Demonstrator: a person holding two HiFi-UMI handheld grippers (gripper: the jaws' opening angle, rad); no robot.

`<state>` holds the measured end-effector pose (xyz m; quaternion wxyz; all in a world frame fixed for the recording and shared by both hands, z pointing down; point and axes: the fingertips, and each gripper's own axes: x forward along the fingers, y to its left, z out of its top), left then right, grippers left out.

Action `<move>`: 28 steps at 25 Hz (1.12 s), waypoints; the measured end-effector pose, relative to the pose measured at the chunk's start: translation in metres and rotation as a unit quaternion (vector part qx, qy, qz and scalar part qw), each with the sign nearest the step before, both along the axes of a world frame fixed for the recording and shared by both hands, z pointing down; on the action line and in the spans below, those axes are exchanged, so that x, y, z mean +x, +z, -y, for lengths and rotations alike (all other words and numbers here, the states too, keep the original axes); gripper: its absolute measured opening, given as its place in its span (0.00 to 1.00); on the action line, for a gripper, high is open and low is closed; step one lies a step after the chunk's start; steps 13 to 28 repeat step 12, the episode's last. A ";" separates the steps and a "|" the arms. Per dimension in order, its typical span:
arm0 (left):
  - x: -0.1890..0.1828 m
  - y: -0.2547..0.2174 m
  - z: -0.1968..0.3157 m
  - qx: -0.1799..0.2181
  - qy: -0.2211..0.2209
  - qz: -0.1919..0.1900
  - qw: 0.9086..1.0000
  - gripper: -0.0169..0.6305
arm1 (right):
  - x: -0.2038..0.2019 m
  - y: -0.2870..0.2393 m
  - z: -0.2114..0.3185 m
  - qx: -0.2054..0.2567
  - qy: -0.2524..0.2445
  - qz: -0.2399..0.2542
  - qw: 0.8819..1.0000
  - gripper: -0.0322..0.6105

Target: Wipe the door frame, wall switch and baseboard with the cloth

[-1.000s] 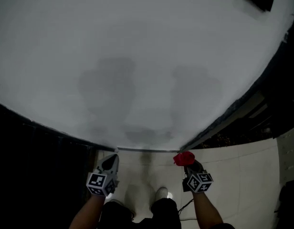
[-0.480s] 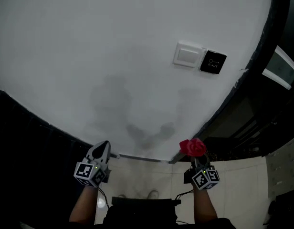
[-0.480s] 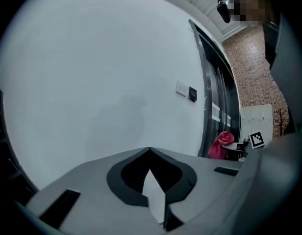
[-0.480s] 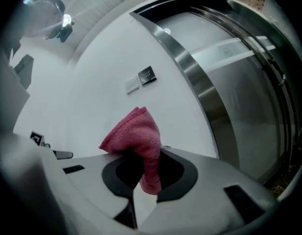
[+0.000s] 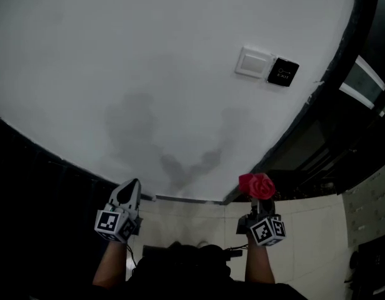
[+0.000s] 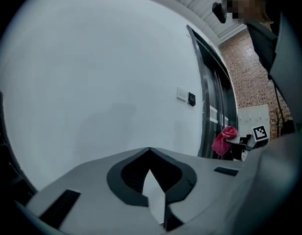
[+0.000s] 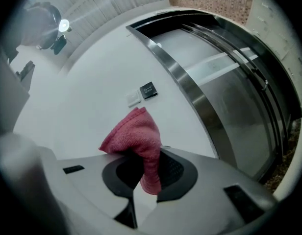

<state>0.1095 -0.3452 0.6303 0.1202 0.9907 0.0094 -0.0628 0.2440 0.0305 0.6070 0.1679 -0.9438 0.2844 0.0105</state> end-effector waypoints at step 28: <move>-0.021 -0.021 -0.003 0.019 0.001 -0.031 0.999 0.01 | -0.020 0.003 0.002 0.001 0.003 -0.001 1.000 0.13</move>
